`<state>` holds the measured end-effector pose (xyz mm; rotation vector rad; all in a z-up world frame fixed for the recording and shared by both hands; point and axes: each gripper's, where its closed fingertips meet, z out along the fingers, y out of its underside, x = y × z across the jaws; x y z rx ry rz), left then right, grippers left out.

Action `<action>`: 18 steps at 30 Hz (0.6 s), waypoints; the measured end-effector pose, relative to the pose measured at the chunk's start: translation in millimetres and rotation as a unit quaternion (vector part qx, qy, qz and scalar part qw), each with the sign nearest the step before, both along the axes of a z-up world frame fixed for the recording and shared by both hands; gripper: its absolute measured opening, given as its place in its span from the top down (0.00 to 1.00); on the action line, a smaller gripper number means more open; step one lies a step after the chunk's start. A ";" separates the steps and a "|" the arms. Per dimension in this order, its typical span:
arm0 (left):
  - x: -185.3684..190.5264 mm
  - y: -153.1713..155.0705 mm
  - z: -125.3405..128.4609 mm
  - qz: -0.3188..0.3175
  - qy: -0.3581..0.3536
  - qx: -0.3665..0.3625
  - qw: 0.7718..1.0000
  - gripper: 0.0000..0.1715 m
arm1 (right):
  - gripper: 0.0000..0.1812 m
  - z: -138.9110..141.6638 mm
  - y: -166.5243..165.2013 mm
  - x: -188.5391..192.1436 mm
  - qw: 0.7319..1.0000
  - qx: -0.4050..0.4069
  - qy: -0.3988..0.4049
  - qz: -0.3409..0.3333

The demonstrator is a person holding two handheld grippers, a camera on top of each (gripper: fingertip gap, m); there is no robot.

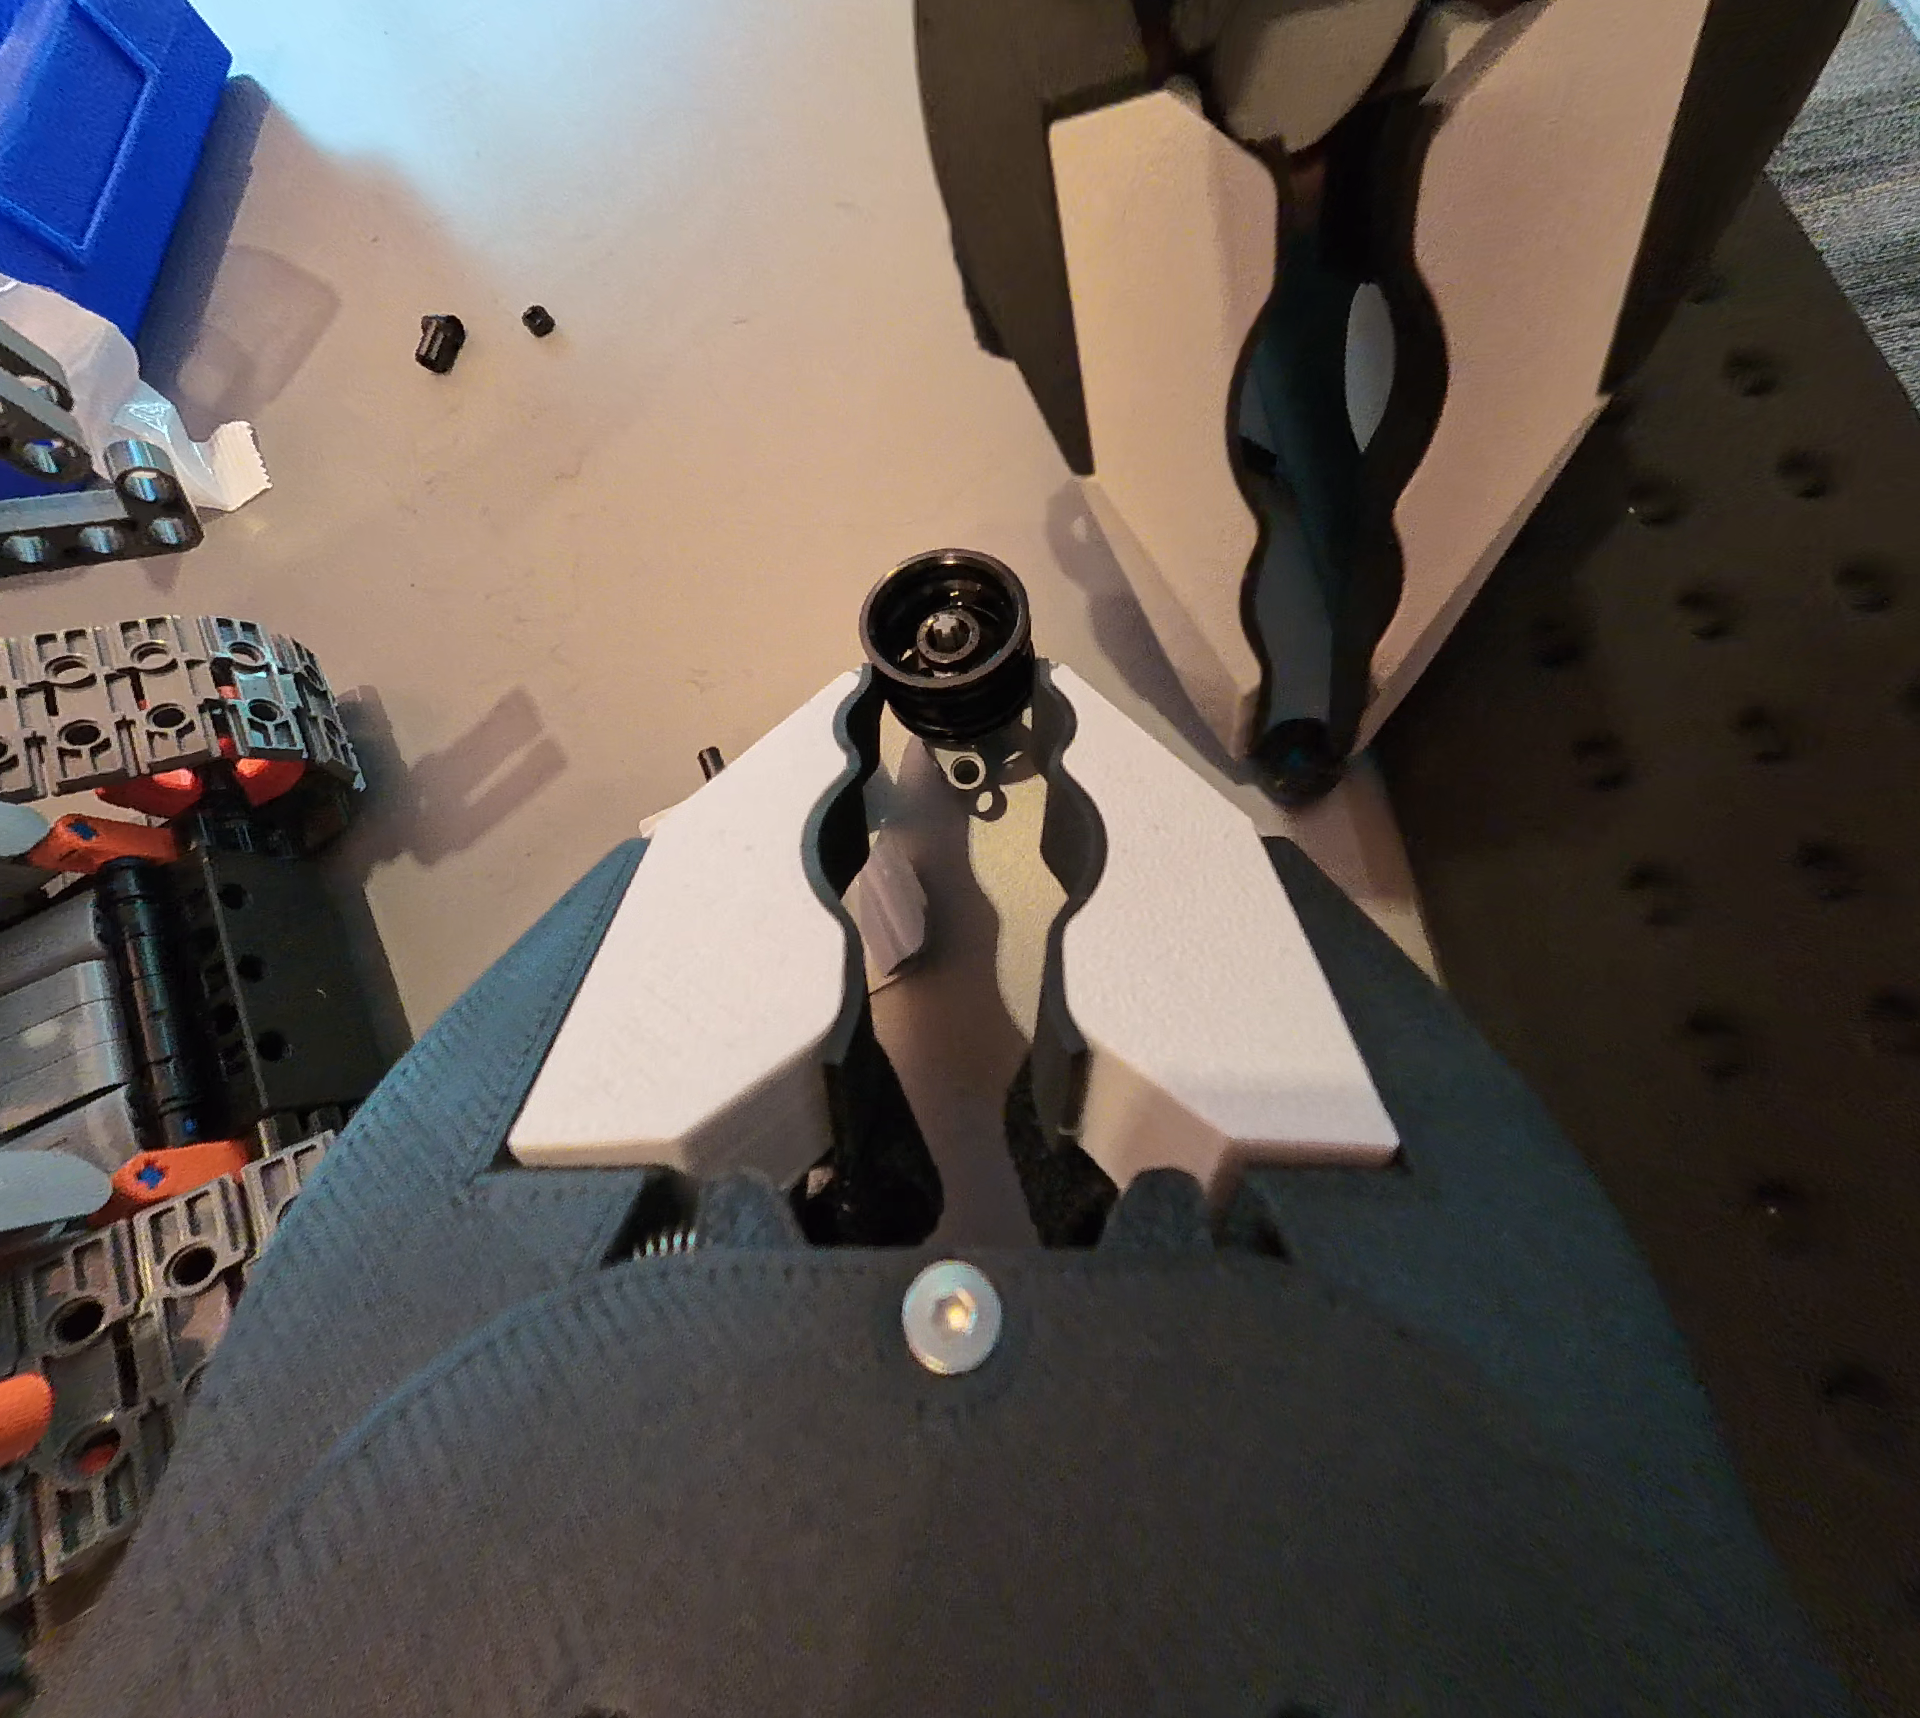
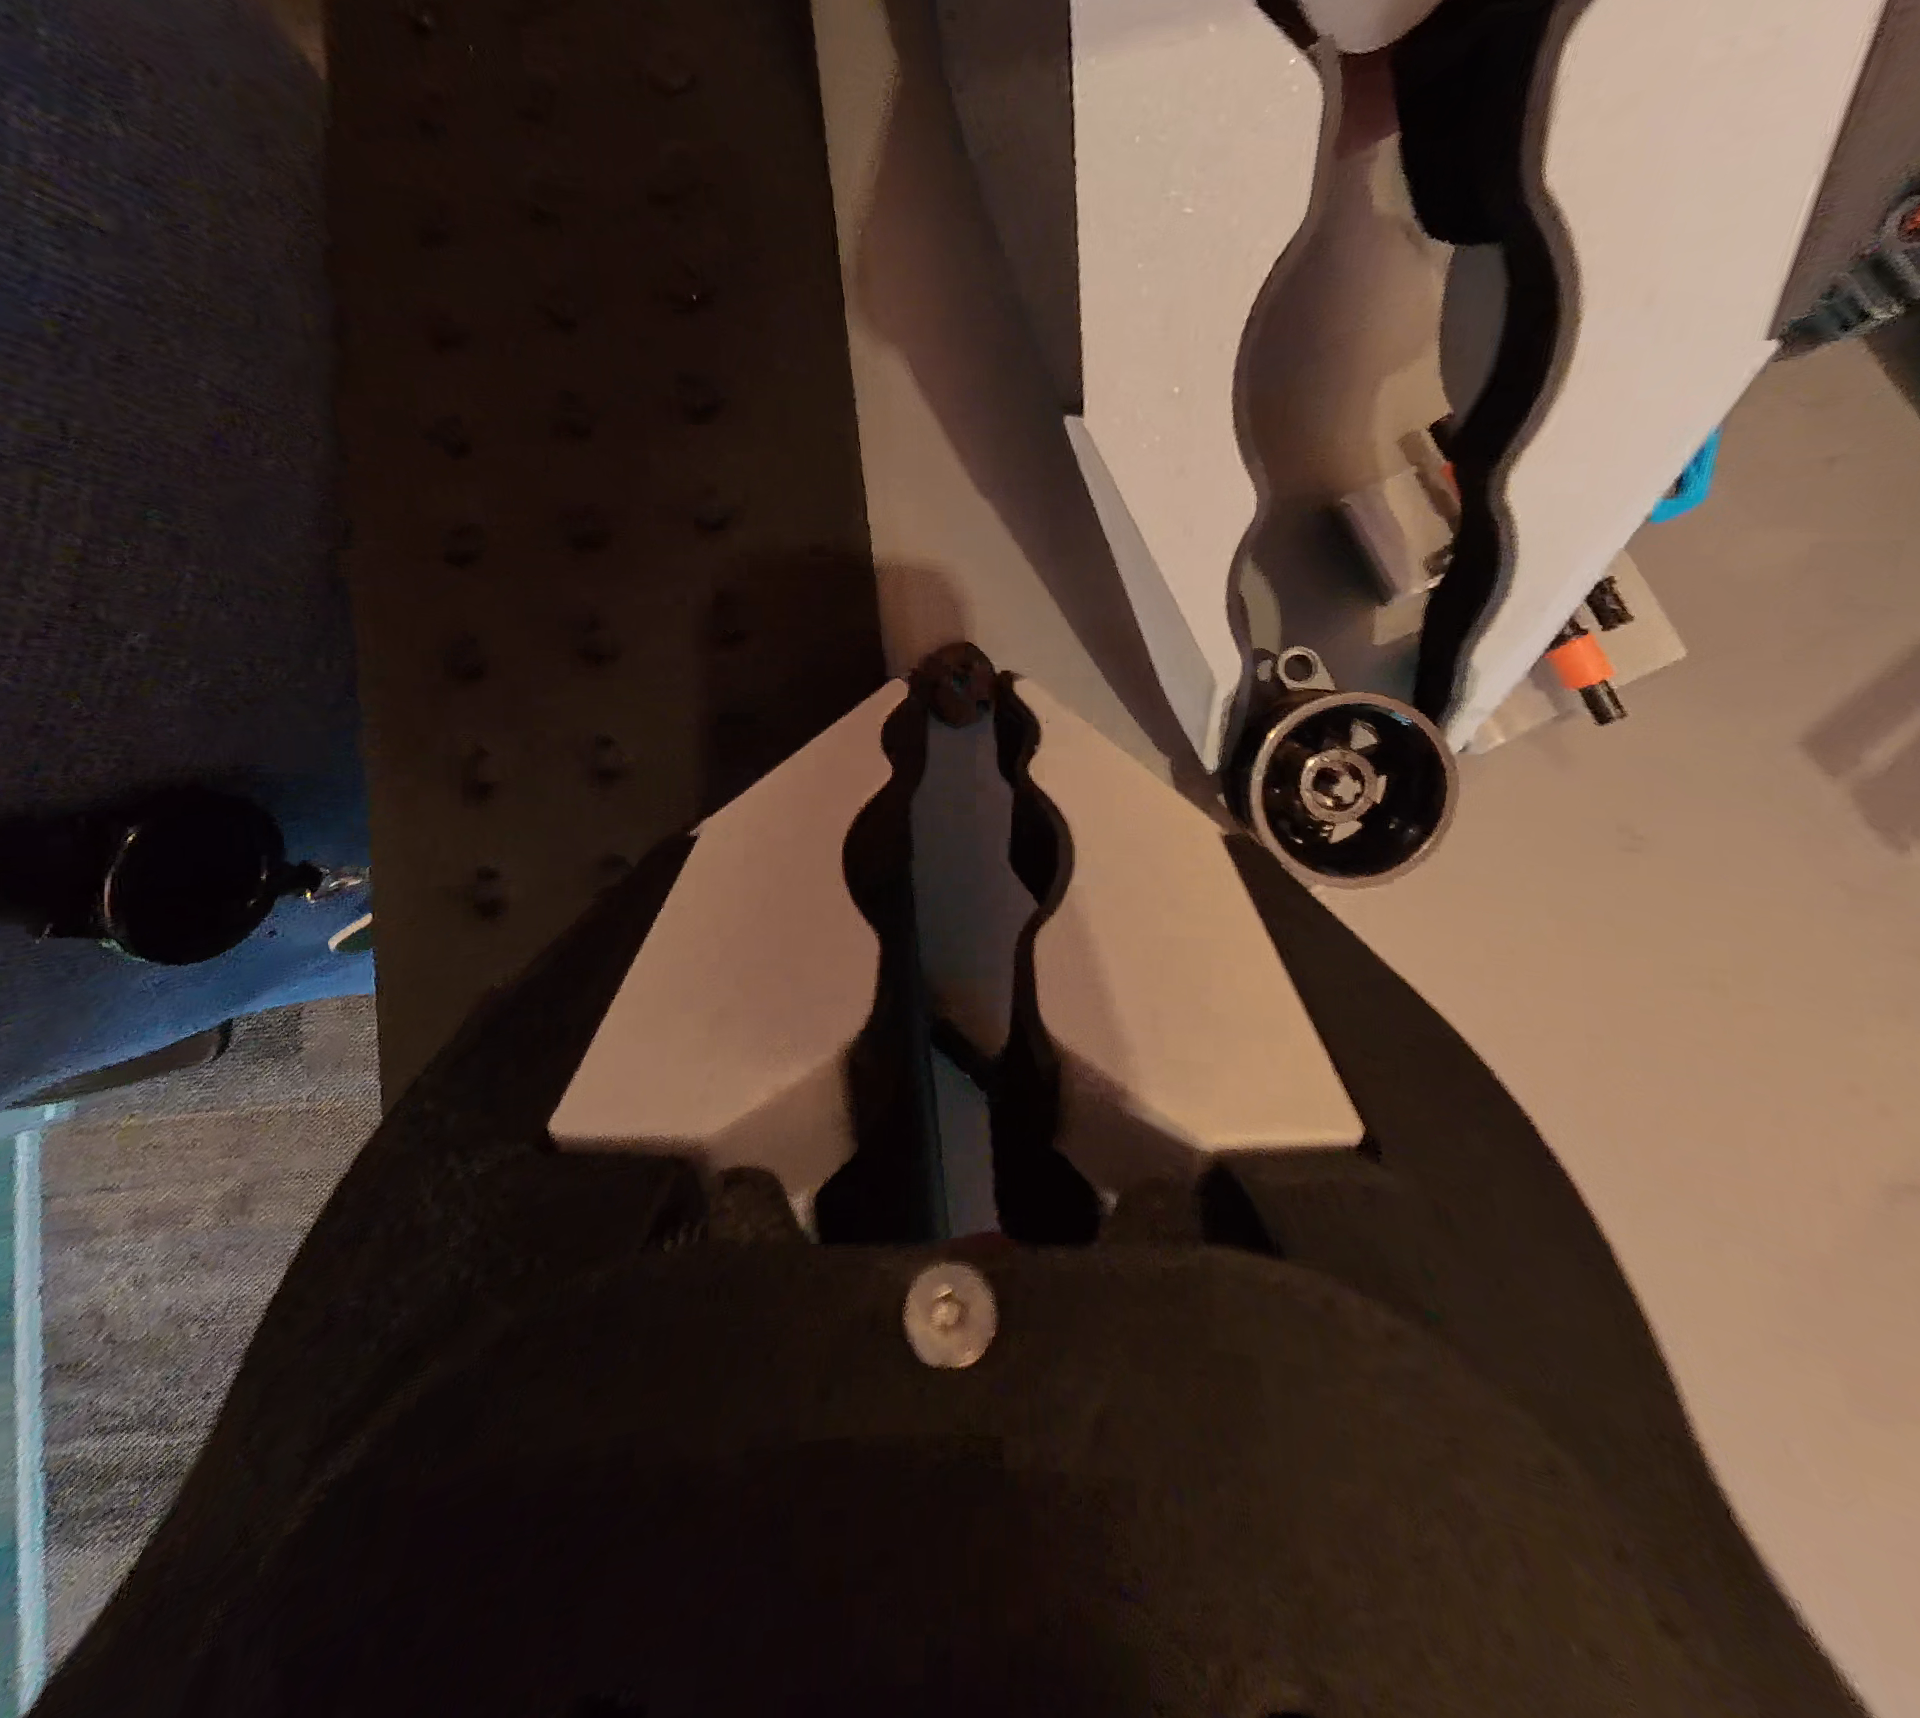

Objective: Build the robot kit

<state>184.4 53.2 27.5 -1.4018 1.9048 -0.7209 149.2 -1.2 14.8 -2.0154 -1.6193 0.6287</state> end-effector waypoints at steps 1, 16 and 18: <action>-0.7 0.7 -0.1 0.000 0.002 0.002 1.000 0.85 | 0.93 -1.5 0.7 0.0 1.000 -0.003 -0.005 -0.001; -14.2 8.1 24.0 0.017 -0.018 -0.039 0.999 0.75 | 0.98 9.8 1.5 5.0 0.998 0.019 0.045 -0.037; -19.5 1.4 33.9 0.015 -0.018 -0.051 0.998 0.77 | 0.98 18.5 2.7 7.8 0.996 0.036 0.066 -0.054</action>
